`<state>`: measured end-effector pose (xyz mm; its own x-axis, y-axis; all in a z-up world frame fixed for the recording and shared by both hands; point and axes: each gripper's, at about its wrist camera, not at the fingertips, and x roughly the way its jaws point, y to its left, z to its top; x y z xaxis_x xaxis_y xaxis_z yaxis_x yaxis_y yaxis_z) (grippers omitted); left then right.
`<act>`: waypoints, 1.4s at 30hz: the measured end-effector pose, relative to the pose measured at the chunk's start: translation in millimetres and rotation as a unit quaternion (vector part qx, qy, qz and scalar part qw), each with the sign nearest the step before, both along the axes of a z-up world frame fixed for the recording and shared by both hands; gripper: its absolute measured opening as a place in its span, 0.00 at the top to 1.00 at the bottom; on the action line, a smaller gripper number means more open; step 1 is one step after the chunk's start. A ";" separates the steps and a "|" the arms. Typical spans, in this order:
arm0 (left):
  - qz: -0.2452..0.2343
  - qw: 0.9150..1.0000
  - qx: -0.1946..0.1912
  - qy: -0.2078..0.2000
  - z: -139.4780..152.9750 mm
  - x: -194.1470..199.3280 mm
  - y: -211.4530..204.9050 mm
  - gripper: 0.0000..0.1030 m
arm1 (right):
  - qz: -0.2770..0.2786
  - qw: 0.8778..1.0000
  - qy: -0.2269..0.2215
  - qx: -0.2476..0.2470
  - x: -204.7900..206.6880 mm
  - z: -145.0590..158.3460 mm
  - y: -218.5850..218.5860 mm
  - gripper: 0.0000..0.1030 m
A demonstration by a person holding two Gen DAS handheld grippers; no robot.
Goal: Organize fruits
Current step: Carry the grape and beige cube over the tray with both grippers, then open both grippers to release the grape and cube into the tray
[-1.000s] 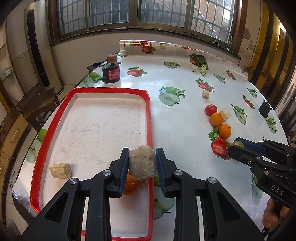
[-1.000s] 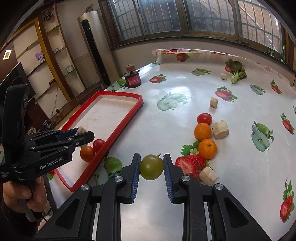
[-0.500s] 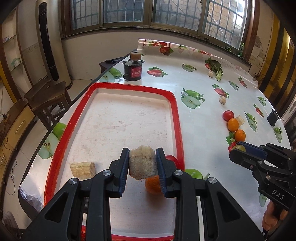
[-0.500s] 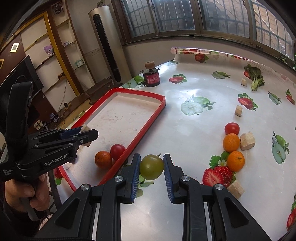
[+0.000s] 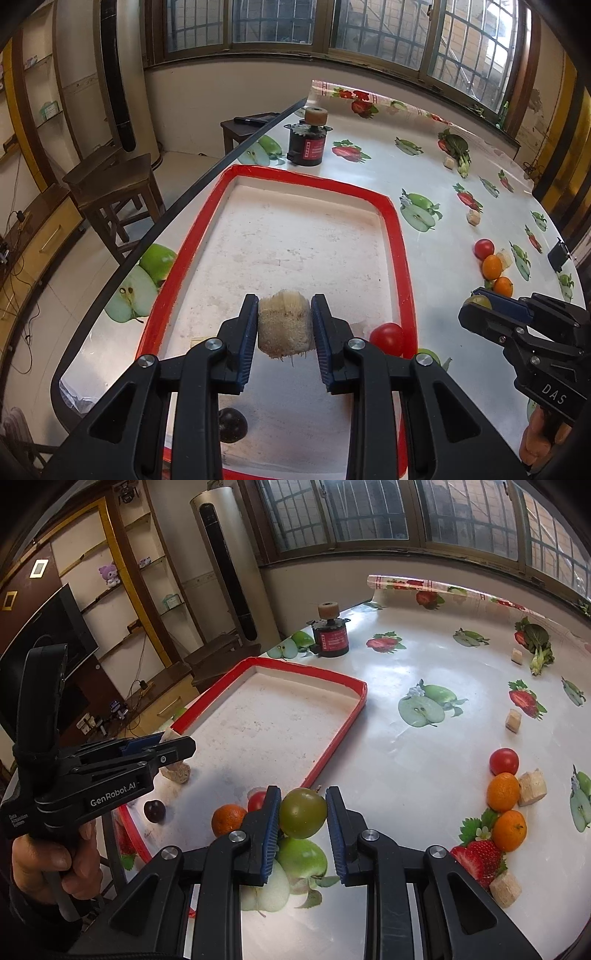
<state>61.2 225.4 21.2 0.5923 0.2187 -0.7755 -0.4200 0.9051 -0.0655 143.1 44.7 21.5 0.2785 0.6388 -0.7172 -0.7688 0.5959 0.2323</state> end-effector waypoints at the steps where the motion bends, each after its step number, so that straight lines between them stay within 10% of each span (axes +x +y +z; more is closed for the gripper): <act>1: 0.001 1.000 -0.001 0.001 -0.6 0.1 2.4 0.75 | 0.002 1.000 0.001 -0.001 0.1 -0.7 3.6 0.76; 28: 0.038 0.997 -0.023 0.068 -45.8 31.9 60.4 0.74 | 0.053 0.997 0.033 -0.040 27.8 -50.5 98.4 0.75; 42: 0.061 0.996 -0.011 0.057 -33.3 10.2 53.4 0.46 | 0.048 0.998 0.015 -0.025 24.6 -39.7 87.7 0.53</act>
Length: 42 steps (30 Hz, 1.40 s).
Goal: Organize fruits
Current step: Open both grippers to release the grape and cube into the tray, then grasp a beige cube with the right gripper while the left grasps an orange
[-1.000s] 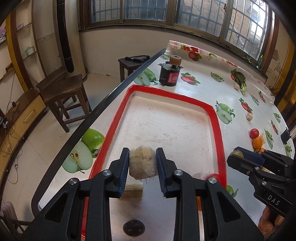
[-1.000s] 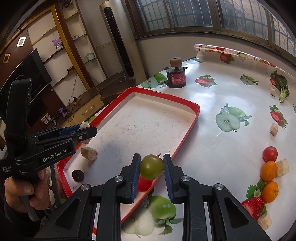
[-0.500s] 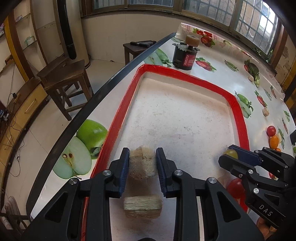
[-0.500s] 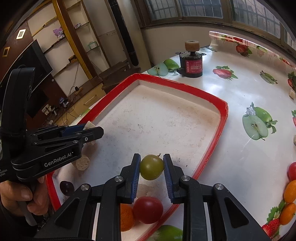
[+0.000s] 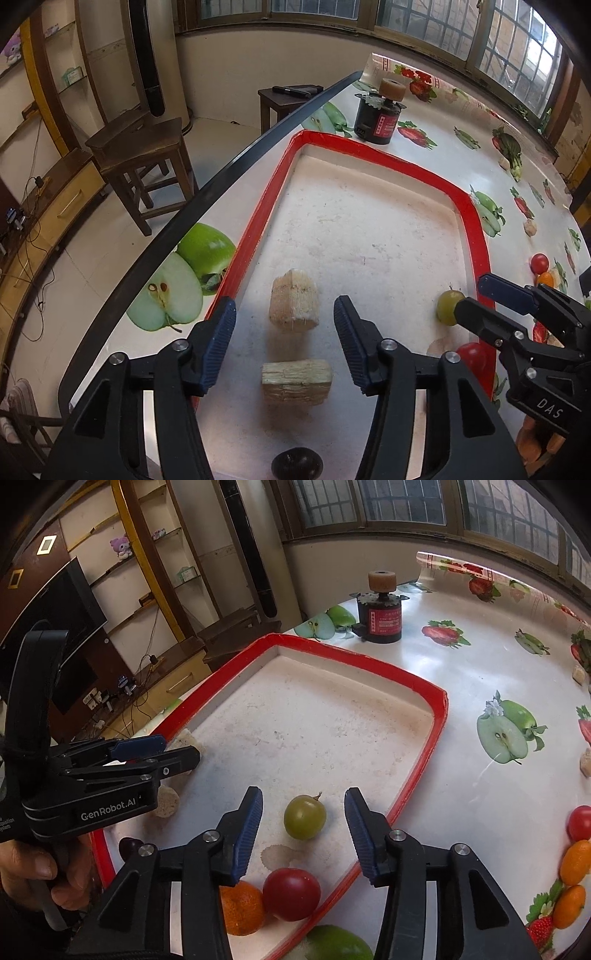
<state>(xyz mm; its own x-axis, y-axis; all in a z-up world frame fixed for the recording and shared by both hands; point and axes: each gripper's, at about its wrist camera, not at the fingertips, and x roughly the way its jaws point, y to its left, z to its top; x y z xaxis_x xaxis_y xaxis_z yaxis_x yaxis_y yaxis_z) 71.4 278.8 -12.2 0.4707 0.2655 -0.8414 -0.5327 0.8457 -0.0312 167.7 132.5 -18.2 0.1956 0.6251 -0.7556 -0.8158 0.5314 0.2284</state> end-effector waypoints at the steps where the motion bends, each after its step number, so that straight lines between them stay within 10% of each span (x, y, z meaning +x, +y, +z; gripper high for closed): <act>1: 0.001 1.000 0.008 -0.001 2.4 -0.9 -2.8 0.44 | -0.002 1.000 0.001 0.006 -0.6 3.6 -3.5 0.53; 42: -0.116 0.993 0.001 -0.038 37.6 1.7 -138.2 0.42 | -0.162 0.987 0.002 0.022 7.3 24.5 -219.6 0.52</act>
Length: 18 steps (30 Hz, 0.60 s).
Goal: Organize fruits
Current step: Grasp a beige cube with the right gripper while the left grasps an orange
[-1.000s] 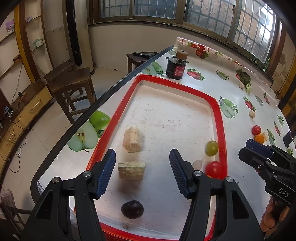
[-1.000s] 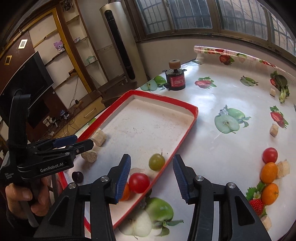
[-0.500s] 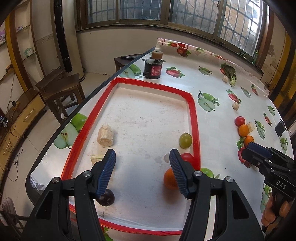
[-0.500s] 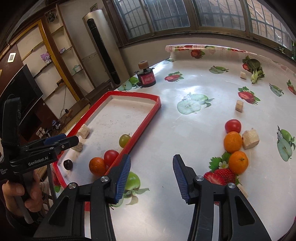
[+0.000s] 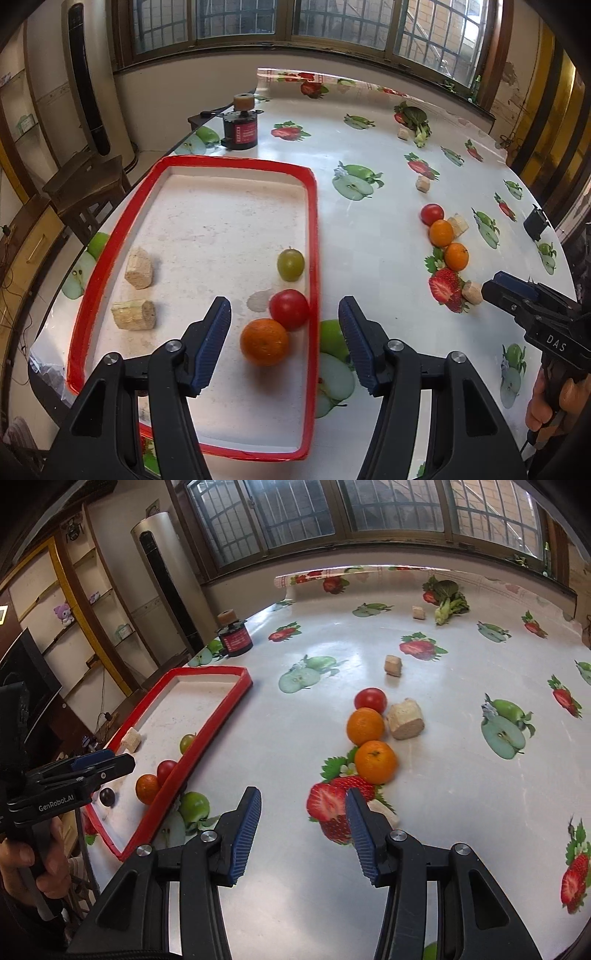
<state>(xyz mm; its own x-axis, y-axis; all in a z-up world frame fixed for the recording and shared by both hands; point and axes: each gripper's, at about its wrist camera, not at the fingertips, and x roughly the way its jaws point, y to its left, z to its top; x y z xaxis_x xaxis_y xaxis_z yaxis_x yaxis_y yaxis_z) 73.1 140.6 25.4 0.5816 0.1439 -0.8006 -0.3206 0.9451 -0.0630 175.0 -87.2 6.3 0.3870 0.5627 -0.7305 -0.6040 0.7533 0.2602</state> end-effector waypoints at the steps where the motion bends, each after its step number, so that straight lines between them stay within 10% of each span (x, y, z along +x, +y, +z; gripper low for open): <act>1: -0.004 1.000 0.000 0.002 -0.4 2.0 -4.2 0.41 | -0.007 1.000 0.000 -0.001 1.2 -0.7 -6.7 0.52; 18: -0.043 0.999 -0.005 0.020 -8.6 27.5 -40.3 0.41 | -0.044 0.999 0.019 -0.012 24.0 -19.3 -39.8 0.52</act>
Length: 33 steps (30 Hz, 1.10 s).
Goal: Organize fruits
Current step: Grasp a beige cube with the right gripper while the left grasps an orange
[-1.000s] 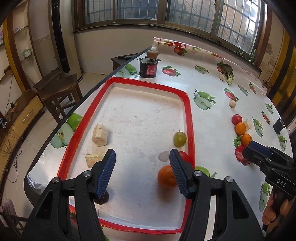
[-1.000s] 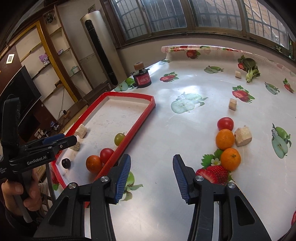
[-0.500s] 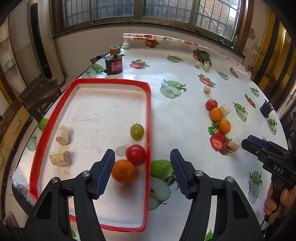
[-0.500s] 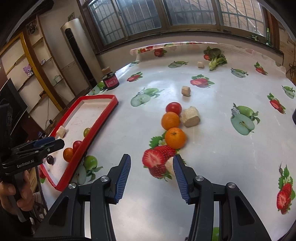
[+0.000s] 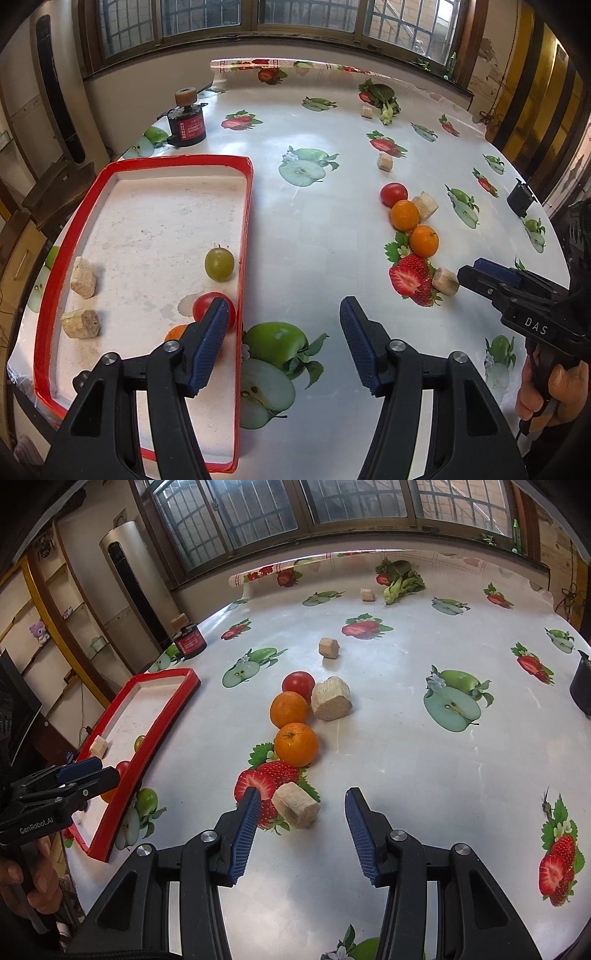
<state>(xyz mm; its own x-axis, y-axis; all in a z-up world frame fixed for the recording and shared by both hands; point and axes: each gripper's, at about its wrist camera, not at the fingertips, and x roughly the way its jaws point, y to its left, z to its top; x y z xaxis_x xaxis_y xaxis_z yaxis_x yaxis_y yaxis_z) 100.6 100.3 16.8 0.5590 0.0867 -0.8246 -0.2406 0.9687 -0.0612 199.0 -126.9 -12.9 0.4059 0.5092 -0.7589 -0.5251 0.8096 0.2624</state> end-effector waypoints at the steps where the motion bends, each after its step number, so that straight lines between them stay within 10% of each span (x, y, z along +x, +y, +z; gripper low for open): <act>1: 0.000 1.000 -0.001 0.002 -1.1 1.6 0.1 0.41 | 0.001 1.000 0.001 0.000 1.3 -0.9 2.5 0.52; 33: -0.093 0.992 -0.084 0.027 -47.6 117.6 -96.6 0.47 | -0.028 0.999 0.005 0.019 98.3 -4.8 1.0 0.66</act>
